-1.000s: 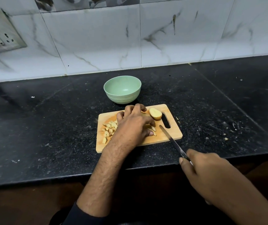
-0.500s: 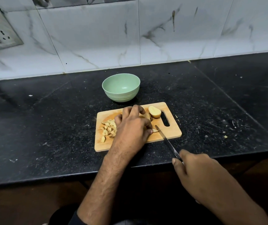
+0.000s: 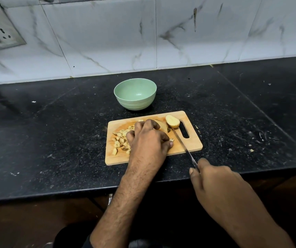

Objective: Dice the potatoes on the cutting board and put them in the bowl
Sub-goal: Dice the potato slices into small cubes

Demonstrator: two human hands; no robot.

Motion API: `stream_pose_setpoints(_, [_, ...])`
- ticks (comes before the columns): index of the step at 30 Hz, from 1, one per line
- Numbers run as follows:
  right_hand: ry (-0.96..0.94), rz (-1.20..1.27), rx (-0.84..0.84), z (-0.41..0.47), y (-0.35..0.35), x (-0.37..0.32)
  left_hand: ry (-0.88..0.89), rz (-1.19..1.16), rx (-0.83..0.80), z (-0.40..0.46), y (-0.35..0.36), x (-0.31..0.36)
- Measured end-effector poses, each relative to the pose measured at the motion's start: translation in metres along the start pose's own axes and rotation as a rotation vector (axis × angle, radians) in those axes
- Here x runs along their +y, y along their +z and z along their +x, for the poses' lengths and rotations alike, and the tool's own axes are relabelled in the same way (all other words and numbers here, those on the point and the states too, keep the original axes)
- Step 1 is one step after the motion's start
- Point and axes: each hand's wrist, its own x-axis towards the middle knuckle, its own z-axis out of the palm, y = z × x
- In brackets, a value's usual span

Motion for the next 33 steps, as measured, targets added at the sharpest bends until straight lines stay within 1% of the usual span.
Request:
stream_pose_setpoints(4, [-0.017, 0.001, -0.037, -0.001, 0.002, -0.004, 0.010, 0.007, 0.008, 0.000, 0.001, 0.000])
stream_pose_setpoints(8, [-0.013, 0.004, -0.037, 0.001, 0.003, -0.003, -0.007, -0.015, 0.006, -0.001, 0.002, -0.001])
stream_pose_setpoints(21, [-0.049, -0.067, -0.041, 0.003, -0.003, -0.004, -0.058, -0.084, 0.095, -0.004, 0.008, 0.003])
stream_pose_setpoints(25, [-0.044, -0.075, -0.081, 0.003, -0.004, -0.006, -0.069, -0.088, 0.101, -0.005, 0.010, 0.004])
stream_pose_setpoints(33, [-0.048, -0.038, -0.217, 0.015, -0.001, 0.006, -0.100, -0.138, 0.107, -0.004, 0.012, 0.001])
